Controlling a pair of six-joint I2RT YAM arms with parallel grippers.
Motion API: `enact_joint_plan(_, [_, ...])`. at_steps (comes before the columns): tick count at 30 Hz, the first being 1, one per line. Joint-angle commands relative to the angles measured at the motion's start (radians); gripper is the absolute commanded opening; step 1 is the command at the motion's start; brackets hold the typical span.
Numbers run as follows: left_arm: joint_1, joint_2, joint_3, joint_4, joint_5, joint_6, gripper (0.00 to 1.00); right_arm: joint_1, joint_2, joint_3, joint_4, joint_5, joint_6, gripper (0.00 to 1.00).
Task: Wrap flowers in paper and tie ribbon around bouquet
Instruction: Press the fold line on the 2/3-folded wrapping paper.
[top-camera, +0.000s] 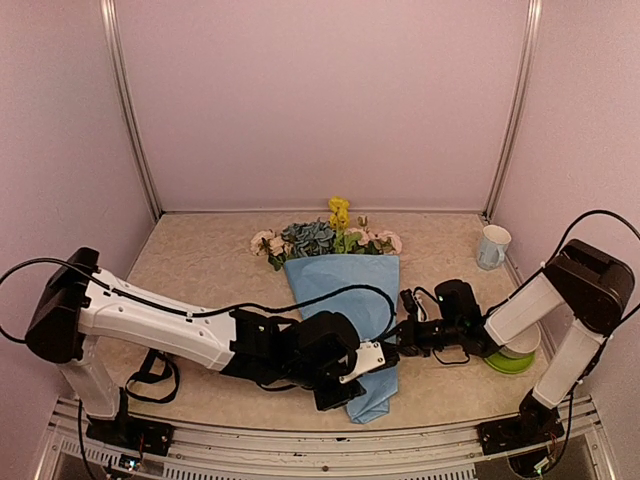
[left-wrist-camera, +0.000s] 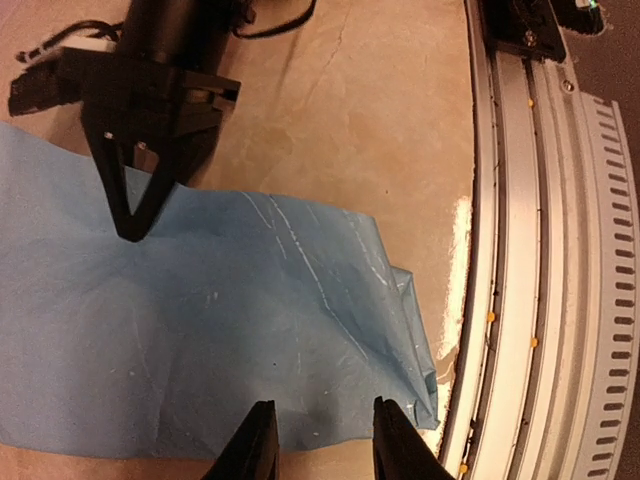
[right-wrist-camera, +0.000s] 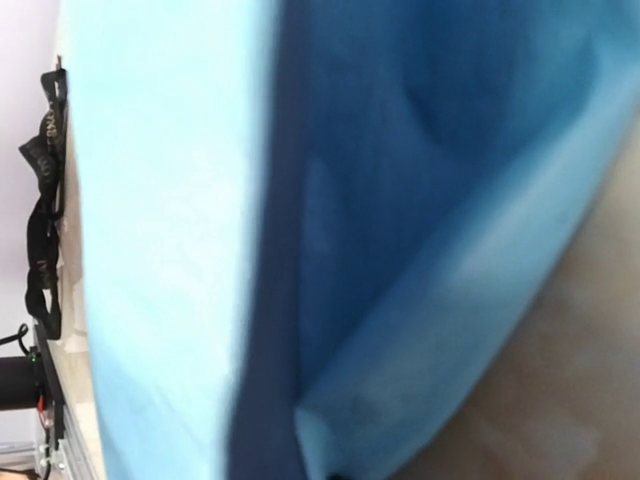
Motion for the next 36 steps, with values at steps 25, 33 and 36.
enact_joint_plan(25, [-0.145, 0.007, -0.016, -0.029, -0.175, -0.122, 0.62, 0.060, -0.048, 0.002, -0.100, 0.058, -0.039, 0.00])
enact_joint_plan(33, [0.108, -0.125, -0.049, -0.165, -0.328, -0.419, 0.67, 0.060, -0.034, 0.040, -0.167, 0.056, -0.071, 0.00])
enact_joint_plan(36, [0.246, -0.213, -0.120, -0.195, -0.330, -0.523, 0.69, 0.060, -0.027, 0.046, -0.174, 0.058, -0.070, 0.00])
